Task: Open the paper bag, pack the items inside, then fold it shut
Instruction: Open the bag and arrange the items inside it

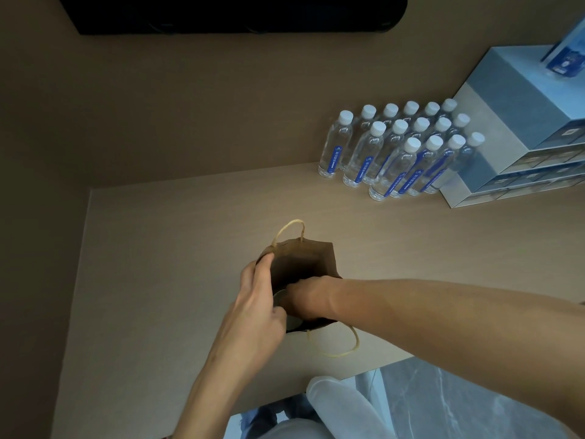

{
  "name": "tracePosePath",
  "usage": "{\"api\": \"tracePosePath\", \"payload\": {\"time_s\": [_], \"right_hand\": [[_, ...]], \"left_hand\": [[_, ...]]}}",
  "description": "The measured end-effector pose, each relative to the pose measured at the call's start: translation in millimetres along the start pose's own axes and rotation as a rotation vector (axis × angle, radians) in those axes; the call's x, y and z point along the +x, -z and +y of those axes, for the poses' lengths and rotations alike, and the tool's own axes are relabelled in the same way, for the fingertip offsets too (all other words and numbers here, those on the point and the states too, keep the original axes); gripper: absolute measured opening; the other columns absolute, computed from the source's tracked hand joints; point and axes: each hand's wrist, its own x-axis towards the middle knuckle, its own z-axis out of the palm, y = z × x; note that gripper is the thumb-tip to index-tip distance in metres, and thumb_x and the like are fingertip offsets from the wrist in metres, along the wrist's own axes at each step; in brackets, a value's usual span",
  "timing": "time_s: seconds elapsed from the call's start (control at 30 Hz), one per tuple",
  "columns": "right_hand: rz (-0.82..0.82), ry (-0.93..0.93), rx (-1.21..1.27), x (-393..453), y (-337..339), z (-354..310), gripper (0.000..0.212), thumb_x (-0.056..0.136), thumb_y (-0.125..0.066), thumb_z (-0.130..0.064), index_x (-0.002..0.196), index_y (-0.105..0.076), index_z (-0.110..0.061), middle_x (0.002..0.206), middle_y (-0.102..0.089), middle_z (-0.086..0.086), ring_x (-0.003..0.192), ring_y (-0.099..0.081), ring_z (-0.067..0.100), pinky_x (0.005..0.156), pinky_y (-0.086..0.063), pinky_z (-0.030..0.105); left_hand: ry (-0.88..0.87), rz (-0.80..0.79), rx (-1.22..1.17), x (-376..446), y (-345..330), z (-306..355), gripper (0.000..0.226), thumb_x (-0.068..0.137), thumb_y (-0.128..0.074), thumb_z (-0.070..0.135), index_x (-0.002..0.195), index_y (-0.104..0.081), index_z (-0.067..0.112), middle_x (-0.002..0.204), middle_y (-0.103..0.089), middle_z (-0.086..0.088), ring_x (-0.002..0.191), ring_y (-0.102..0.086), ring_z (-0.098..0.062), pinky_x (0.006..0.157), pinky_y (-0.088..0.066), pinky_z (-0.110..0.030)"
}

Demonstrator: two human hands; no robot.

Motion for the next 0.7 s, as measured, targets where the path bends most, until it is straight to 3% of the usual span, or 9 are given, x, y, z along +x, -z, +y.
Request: {"api": "tracePosePath", "payload": {"time_s": [0.27,0.57,0.63,0.7], "right_hand": [[-0.026,-0.013,0.06,-1,7,-1,0.035,0.098,-0.041,-0.019,0.132,-0.048,-0.009,0.131,-0.054,0.013,0.121,-0.049,0.028,0.101,-0.035,0.039],[-0.033,0.173,-0.249,-21,33,-3,0.022,0.089,-0.053,-0.002,0.109,-0.063,-0.004,0.104,-0.066,0.012,0.083,-0.058,0.025,0.069,-0.044,0.031],[-0.02,0.203,-0.202,-37,52,0,0.013,0.087,-0.056,-0.001,0.097,-0.063,0.0,0.086,-0.063,0.009,0.075,-0.058,0.025,0.06,-0.046,0.03],[0.041,0.302,0.083,-63,67,17,0.009,0.088,-0.053,0.002,0.091,-0.061,0.003,0.075,-0.058,0.006,0.069,-0.058,0.022,0.056,-0.046,0.026]], "left_hand": [[-0.022,0.03,-0.013,1,3,-3,0.075,0.081,-0.046,0.005,0.14,-0.02,0.043,0.15,-0.025,0.011,0.118,-0.047,-0.018,0.085,-0.038,-0.026],[-0.038,0.02,-0.034,3,4,-3,0.072,0.08,-0.045,0.006,0.136,-0.023,0.046,0.148,-0.028,0.009,0.119,-0.047,-0.019,0.09,-0.041,-0.03],[-0.048,0.023,-0.039,2,6,-4,0.07,0.08,-0.045,0.008,0.134,-0.024,0.046,0.146,-0.03,0.008,0.116,-0.049,-0.02,0.09,-0.044,-0.033],[-0.059,0.033,-0.042,2,9,-5,0.066,0.08,-0.044,0.01,0.134,-0.027,0.045,0.145,-0.032,0.008,0.114,-0.051,-0.021,0.092,-0.046,-0.039]]}}
